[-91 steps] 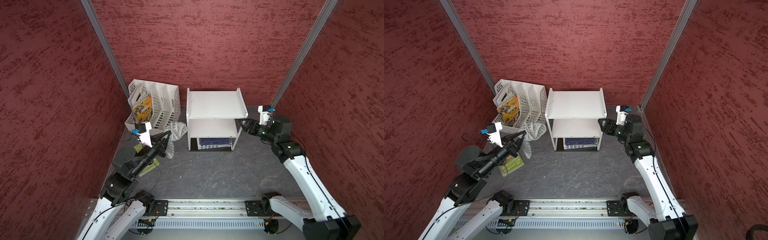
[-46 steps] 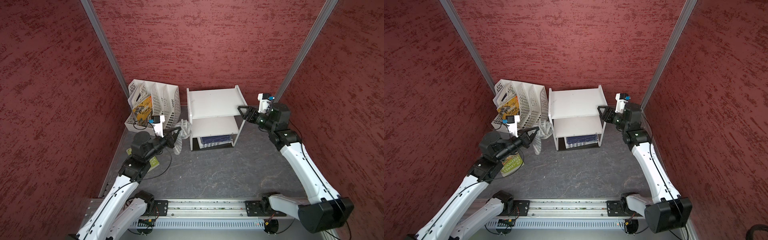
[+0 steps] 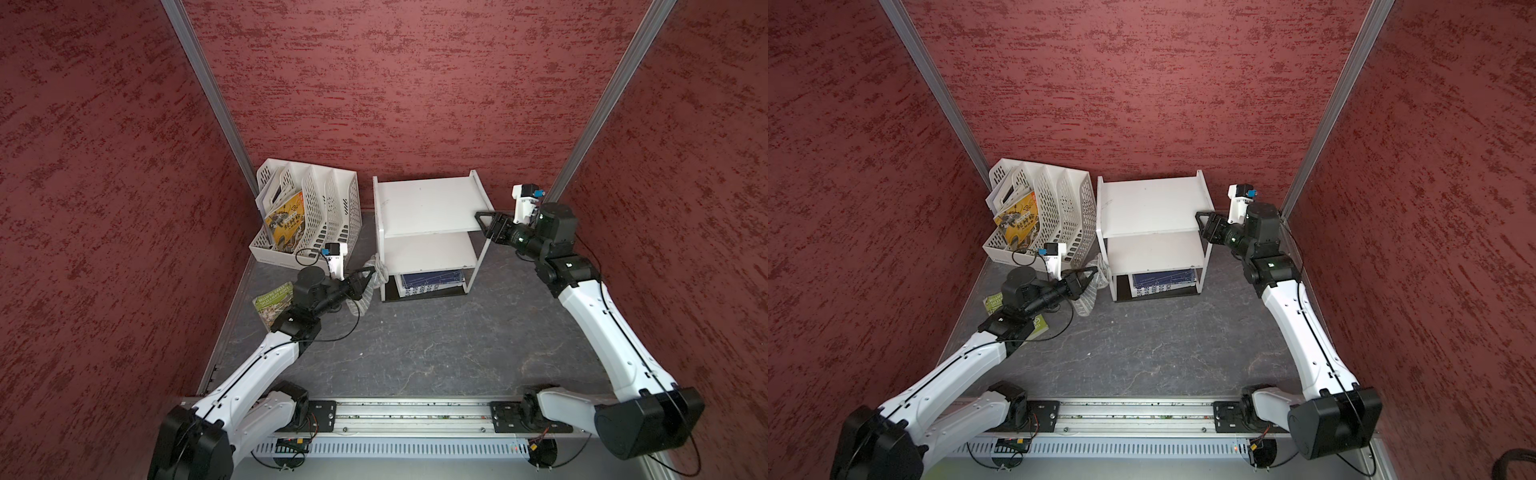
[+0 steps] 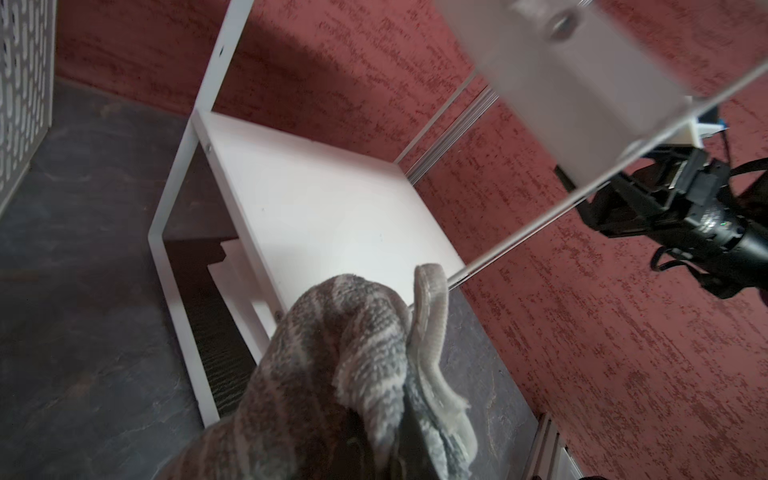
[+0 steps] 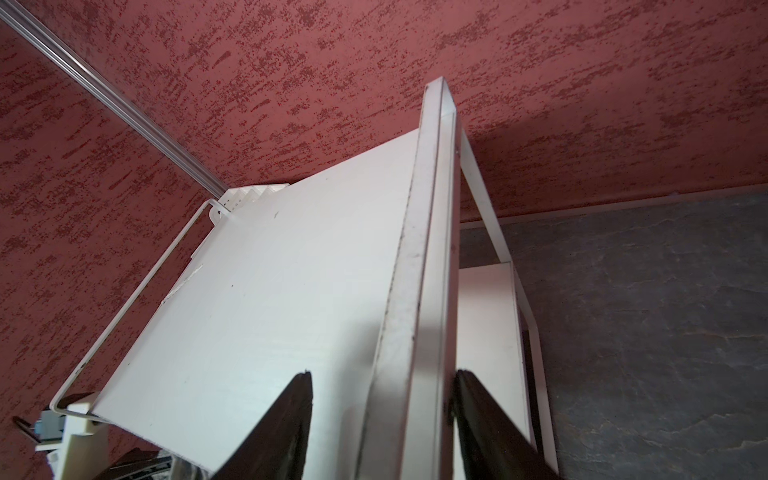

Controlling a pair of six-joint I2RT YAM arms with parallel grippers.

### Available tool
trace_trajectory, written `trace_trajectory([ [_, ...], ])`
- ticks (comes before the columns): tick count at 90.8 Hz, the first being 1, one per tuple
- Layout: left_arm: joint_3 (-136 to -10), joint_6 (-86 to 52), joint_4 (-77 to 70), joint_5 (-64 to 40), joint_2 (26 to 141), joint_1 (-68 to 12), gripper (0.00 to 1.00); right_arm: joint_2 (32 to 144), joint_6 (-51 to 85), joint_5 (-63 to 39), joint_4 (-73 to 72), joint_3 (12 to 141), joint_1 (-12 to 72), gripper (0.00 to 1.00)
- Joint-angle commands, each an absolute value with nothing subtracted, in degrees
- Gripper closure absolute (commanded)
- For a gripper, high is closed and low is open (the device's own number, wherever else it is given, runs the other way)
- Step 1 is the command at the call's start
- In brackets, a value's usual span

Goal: Wipe the bookshelf clean with a cloth
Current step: Wipe the dust from the shelf.

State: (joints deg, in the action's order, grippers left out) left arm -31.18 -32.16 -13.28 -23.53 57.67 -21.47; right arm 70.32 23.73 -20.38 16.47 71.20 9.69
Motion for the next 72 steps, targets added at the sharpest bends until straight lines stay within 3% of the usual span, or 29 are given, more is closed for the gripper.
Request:
trace_trajectory([
  [1, -30.1, -33.3, -21.1, -23.9, 59.7, -22.0, 1.0, 69.9, 22.6, -21.4, 16.7, 72.0, 11.3, 0.42],
  [44, -50.8, -26.5, -4.8, -24.8, 56.1, -21.9, 1.0, 68.9, 22.4, -21.0, 17.5, 72.0, 11.7, 0.42],
  [72, -43.5, -27.2, -9.5, -22.4, 59.5, -21.8, 1.0, 68.9, 22.2, -20.7, 17.8, 71.4, 11.8, 0.42],
])
